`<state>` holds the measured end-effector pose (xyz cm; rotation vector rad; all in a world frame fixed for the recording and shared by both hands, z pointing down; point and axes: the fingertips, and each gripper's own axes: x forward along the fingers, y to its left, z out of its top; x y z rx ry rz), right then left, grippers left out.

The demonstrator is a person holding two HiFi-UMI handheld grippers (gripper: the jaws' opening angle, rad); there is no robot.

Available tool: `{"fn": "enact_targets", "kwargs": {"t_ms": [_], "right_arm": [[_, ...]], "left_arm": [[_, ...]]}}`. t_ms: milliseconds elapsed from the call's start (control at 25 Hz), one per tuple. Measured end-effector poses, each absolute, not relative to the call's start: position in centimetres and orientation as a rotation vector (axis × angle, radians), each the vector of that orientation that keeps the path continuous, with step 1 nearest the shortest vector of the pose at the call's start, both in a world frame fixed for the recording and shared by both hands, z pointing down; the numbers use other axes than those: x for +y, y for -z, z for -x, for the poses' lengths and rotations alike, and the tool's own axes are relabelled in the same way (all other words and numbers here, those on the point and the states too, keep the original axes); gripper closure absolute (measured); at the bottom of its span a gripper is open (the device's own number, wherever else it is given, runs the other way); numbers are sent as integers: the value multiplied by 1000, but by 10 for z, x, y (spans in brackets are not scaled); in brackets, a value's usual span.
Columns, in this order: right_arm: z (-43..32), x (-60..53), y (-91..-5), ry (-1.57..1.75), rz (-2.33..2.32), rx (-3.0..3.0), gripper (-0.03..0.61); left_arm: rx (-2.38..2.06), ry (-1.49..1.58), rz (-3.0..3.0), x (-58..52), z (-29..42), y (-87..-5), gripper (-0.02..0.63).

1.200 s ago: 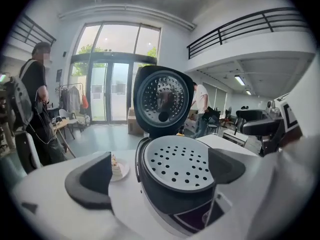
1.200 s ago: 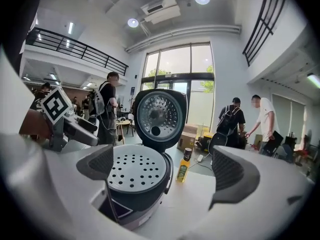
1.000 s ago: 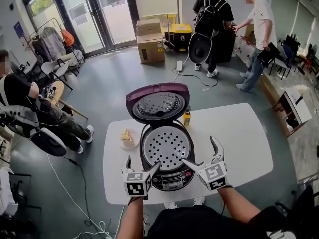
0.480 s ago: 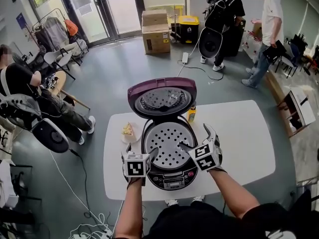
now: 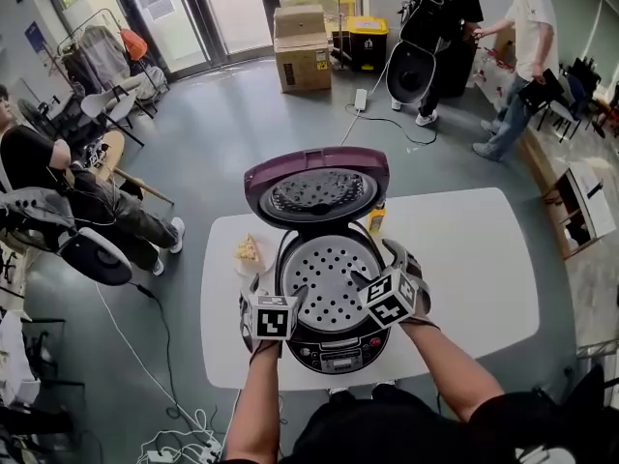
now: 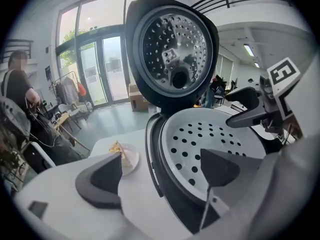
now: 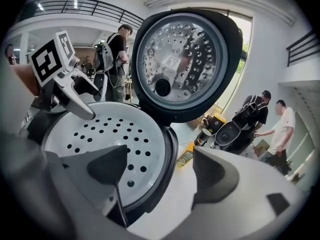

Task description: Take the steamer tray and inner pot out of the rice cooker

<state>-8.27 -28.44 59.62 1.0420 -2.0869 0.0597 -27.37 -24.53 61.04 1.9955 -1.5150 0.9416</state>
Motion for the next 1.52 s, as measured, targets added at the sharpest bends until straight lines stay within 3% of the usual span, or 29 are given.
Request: {"fn": "enact_targets", "kwargs": {"t_ms": [280, 760, 880, 1040, 1520], "right_arm": [[84, -295, -615, -96, -1002, -2064, 187], [85, -303, -633, -73, -963, -2024, 320], [82, -310, -638, -56, -982, -2014, 369], [80, -309, -638, -46, -988, -2015, 380], [85, -311, -623, 11, -1034, -2046, 436]], "left_arm": [[-1516, -984, -2025, -256, 279, -614, 210], [-1489, -1041, -2055, -266, 276, -619, 315], [-1483, -1030, -2063, -271, 272, -624, 374], [-1504, -1087, -2080, -270, 267, -623, 445], [-1600, -1203, -2105, -270, 265, -611, 482]]}}
